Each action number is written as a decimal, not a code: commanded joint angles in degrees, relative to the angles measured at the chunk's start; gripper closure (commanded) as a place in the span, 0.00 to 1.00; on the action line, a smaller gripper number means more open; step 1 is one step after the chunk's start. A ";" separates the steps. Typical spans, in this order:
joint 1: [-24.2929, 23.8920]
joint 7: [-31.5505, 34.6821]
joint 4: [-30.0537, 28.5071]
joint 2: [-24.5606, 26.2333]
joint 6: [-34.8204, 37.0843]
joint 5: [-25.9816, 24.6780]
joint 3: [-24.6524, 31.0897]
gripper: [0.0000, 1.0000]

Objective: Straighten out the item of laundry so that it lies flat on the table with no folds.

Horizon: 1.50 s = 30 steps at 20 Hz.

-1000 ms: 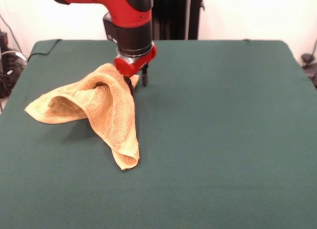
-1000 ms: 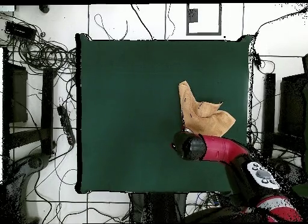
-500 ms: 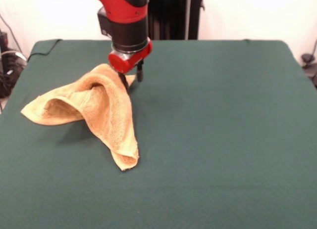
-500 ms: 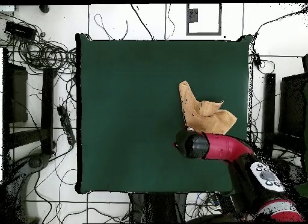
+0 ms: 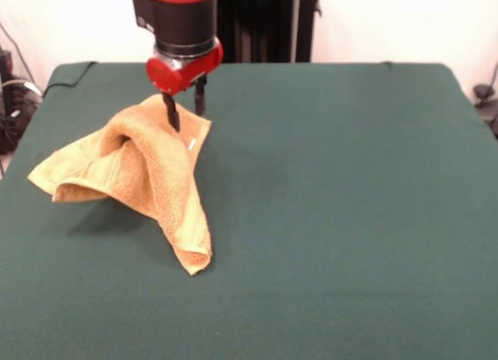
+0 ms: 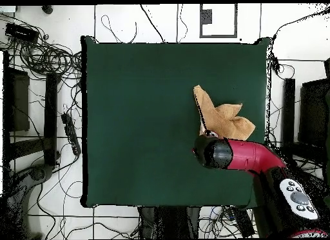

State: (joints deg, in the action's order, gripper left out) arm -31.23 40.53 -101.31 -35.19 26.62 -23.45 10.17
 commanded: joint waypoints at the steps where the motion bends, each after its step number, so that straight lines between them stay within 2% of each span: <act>1: 0.55 3.64 5.31 2.86 6.09 -1.30 2.37 0.00; 11: -0.67 2.31 9.67 10.68 4.10 -1.51 4.77 0.00; 30: -4.10 1.19 12.05 17.03 1.00 -2.78 6.55 0.00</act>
State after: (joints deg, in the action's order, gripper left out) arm -34.96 40.53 -92.82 -25.54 27.75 -23.62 10.81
